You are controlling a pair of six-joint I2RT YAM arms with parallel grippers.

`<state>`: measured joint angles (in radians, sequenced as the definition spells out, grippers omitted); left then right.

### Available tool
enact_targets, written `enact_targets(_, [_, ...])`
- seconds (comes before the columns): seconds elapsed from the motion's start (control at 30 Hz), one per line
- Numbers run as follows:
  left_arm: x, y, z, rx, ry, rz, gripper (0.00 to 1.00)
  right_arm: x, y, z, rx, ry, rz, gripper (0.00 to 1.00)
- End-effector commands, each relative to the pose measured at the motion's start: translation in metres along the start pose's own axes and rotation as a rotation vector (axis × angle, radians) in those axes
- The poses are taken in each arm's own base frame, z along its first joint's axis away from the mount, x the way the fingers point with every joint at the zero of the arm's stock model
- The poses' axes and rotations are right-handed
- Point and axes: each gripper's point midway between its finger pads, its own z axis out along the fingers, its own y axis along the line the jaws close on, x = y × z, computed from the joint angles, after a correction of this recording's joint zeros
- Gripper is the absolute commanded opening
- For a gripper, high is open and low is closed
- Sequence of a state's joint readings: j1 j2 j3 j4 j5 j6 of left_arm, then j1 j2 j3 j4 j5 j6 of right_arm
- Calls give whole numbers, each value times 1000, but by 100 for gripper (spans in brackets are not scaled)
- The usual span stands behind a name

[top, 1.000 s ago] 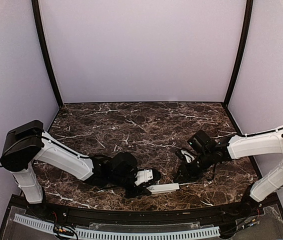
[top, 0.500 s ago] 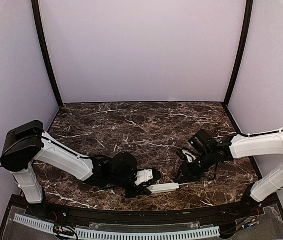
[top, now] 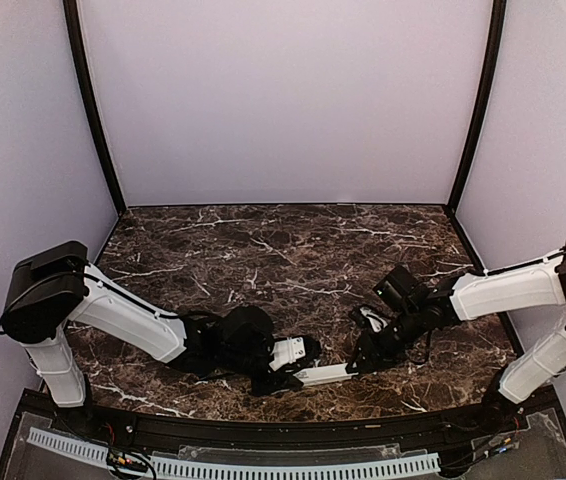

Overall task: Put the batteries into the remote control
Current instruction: Adjust the battery cover on the remote control without the battery cover.

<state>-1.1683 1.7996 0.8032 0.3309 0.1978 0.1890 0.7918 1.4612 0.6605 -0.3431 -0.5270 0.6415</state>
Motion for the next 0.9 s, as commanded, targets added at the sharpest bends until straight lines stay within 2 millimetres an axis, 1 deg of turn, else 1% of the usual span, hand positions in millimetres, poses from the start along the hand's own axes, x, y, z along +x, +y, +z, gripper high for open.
enact_targets(0.0, [15,-3,3,5,36,-20,25,-3,5,8,-36,7,-13,26])
enact_targets(0.17, [15,-4,4,11,39,-18,28,-8,7,10,-39,0,-19,24])
enact_targets(0.37, [17,-4,5,11,46,-16,37,-10,7,11,-44,0,-15,24])
enact_targets(0.57, [17,-3,6,8,49,-17,46,-9,8,13,-47,4,-9,24])
enact_targets(0.73, [18,-3,6,9,52,-16,51,-8,7,13,-40,5,-10,25])
enact_targets(0.87, [18,-5,6,20,51,-15,56,-5,9,18,-36,18,-14,27])
